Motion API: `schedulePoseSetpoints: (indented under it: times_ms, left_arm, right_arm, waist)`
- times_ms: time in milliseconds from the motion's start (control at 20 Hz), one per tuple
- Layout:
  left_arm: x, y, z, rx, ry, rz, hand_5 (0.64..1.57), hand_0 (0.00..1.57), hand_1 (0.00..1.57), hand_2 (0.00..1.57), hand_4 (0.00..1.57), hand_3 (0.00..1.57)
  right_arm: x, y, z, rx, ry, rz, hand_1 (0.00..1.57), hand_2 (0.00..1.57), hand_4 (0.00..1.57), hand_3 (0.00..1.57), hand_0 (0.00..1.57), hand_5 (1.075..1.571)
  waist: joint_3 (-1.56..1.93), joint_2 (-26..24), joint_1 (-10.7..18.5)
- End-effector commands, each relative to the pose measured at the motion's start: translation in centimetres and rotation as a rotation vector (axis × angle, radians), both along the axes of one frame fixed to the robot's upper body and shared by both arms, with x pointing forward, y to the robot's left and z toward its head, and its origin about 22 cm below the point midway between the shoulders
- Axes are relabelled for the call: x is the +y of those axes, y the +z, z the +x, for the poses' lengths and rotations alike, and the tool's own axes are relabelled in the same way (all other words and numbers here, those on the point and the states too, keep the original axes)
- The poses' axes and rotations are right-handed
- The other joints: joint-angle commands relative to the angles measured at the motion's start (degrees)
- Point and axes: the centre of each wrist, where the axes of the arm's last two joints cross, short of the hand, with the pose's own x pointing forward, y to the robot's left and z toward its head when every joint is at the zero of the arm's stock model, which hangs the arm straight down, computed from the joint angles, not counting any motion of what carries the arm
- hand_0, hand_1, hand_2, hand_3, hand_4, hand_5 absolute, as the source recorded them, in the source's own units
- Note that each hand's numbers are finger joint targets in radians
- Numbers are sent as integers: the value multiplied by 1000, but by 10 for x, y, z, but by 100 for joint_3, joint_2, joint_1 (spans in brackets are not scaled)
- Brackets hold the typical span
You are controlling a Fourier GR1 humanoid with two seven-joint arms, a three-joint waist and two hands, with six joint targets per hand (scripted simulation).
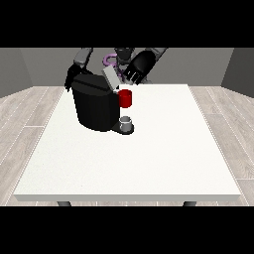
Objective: Insert the coffee pod into the coffee machine and close the lid
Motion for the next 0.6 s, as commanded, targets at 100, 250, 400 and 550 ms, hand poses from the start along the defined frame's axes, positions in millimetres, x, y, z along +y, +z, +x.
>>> schedulePoseSetpoints:
  times_ms: [100, 250, 400, 550]
  left_arm:
    - [-14, 15, 2, -5, -39, 5, 1571, 1223, 1223, 1288, 491, 1245]
    - [5, 13, 3, -16, 28, 8, 1571, 1188, 1188, 1266, 471, 1227]
    - [-6, 31, 2, -50, -26, 12, 1571, 1186, 1186, 1256, 472, 1227]
    - [-3, 34, 4, -51, -8, 16, 1571, 1260, 1260, 1292, 433, 1229]
  right_arm:
    - [-19, 16, 12, -24, -47, 14, 0, 0, 178, 0, 0, 1571]
    - [-6, 21, 4, -30, -12, 11, 0, 0, 0, 0, 0, 1571]
    - [-22, 9, 9, -62, -49, -3, 0, 0, 60, 0, 0, 1571]
    - [-11, 29, 13, -53, -34, 10, 0, 0, 100, 0, 0, 1571]
  waist:
    - [2, 110, 41]
    - [0, 277, -234]
    - [2, 577, 2]
    - [-1, 497, -159]
